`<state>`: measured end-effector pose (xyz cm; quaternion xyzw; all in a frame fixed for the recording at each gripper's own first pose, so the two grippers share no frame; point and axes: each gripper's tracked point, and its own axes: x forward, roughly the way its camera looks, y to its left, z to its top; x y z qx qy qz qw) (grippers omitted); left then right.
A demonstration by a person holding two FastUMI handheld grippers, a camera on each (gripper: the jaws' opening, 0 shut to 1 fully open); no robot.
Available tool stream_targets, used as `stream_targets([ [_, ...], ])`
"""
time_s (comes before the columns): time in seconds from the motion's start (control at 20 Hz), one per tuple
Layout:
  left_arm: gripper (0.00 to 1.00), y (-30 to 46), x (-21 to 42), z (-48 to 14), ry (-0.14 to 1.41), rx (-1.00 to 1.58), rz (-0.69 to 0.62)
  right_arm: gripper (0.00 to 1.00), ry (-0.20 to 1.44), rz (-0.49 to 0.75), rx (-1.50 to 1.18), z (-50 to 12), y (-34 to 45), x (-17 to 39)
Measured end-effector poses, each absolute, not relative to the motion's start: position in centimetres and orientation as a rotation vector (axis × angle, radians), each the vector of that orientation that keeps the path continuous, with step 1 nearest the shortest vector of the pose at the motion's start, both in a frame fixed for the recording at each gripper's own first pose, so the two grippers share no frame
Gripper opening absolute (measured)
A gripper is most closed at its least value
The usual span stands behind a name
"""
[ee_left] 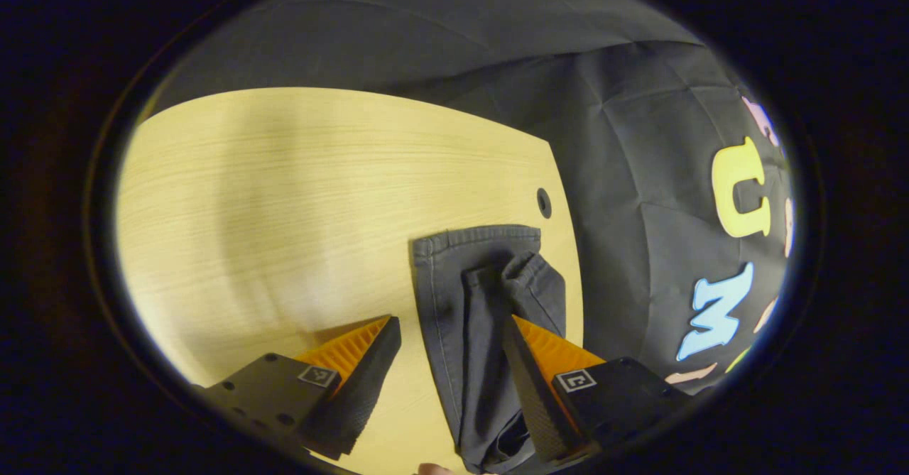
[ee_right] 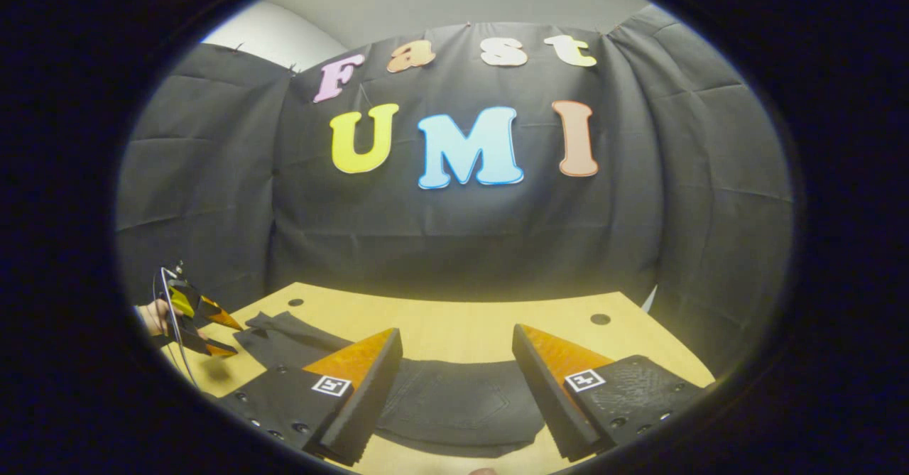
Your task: Grasp the waist and the cuffs of the jeans and fold them to make the two legs overlap; first hold the waist and fold one-third of the jeans toward the cuffs, then hold the cuffs and fold the remaining one-third in the same direction to finish folding.
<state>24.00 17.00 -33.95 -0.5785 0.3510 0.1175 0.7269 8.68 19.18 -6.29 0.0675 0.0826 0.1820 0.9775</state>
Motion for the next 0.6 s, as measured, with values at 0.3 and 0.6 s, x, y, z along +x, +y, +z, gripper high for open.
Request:
stream_targets([
  [0.3, 0.9, 13.7, 28.1, -33.9, 0.778, -1.347, 0.133, 0.93, 0.21, 0.297, 0.129, -6.7, 17.9, 10.1],
  [0.6, 0.82, 9.8, 30.5, -35.0, 0.749, -1.468, 0.05, 0.93, 0.263, 0.274, 0.168, -7.2, 18.3, 11.4],
])
